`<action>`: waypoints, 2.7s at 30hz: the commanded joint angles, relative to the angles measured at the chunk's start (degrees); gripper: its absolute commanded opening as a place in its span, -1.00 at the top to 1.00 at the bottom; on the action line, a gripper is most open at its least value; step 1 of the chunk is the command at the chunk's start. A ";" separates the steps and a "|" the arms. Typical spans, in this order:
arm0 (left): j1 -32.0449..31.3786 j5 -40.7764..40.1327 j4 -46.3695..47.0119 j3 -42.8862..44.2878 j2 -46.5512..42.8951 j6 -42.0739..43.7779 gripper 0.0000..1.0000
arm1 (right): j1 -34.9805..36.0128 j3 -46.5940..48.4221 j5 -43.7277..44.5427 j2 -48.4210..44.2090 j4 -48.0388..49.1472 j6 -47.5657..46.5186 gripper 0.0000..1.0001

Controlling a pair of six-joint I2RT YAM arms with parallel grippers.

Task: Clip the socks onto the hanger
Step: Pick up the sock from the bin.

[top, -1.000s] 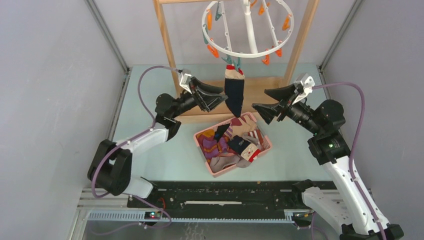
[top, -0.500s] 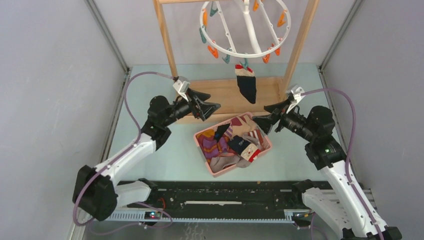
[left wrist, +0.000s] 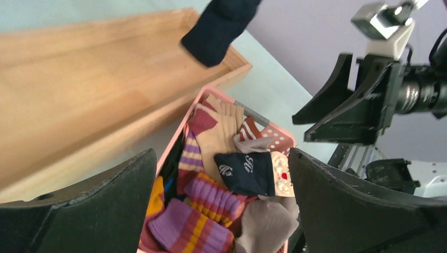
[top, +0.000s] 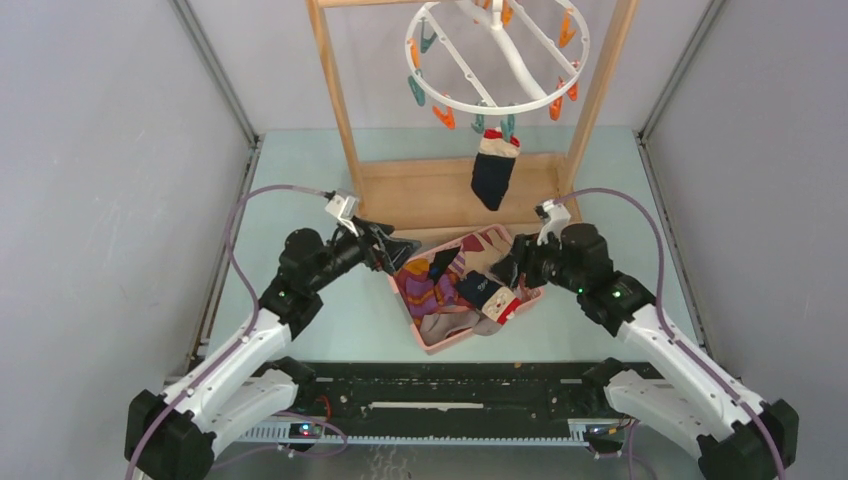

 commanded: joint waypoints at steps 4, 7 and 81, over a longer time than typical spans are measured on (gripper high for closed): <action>0.64 -10.47 -6.78 -2.08 -2.38 -8.49 -1.00 | 4.54 -2.55 13.06 5.84 -5.42 10.94 -0.24; 1.02 -14.20 -8.30 -2.18 -2.88 -9.71 -1.00 | 5.77 -3.52 14.04 6.48 -5.71 11.92 -0.18; -31.29 -12.73 12.02 5.00 11.54 50.39 -0.03 | 10.10 2.75 1.44 -1.09 12.08 9.95 0.91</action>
